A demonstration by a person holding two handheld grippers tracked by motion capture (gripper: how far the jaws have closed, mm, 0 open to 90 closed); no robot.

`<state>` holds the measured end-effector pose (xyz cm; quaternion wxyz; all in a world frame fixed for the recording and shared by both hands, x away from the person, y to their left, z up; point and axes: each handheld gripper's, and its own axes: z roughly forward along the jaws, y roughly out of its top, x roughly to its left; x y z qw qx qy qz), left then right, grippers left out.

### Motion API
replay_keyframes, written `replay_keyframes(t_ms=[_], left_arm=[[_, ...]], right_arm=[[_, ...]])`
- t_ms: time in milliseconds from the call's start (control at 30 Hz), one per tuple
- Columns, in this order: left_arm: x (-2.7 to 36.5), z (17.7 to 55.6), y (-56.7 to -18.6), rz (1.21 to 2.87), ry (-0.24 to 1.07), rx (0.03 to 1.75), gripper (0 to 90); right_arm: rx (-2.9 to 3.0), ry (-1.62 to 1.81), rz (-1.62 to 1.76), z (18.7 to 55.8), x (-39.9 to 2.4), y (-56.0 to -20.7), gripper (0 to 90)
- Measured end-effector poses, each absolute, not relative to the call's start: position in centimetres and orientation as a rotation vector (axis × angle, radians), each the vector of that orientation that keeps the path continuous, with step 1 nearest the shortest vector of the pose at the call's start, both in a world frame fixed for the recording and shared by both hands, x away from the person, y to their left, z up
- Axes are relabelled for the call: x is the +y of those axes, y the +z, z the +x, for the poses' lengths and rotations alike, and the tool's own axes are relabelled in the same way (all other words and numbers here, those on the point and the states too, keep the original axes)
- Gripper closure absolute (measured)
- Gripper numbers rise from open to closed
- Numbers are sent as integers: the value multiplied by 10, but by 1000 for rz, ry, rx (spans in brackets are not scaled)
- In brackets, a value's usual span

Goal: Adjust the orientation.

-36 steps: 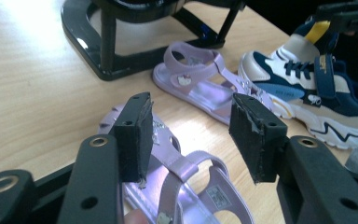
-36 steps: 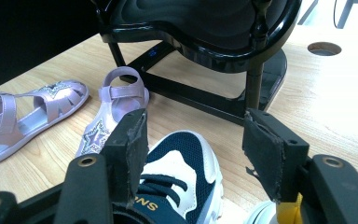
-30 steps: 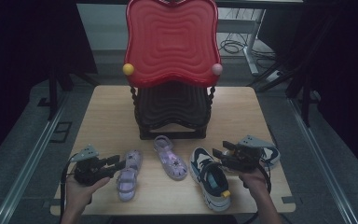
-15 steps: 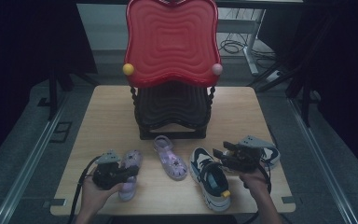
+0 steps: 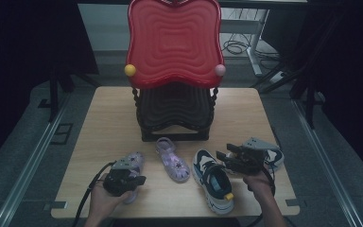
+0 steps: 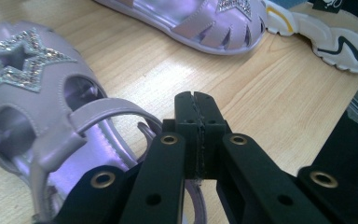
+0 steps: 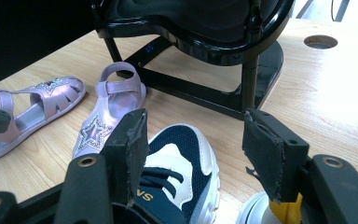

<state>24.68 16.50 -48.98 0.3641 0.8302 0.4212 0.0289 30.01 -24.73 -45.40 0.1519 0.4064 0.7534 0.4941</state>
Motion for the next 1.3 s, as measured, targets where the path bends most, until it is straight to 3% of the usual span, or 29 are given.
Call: replay_keyframes(t_ms=[767, 1300], left_arm=[[185, 243, -476, 2201, 109, 1100, 900], [156, 234, -486, 2252, 66, 1065, 900]], right_arm=[[2159, 1412, 1175, 300, -249, -454, 409], [2160, 1424, 1178, 299, -249, -453, 409]])
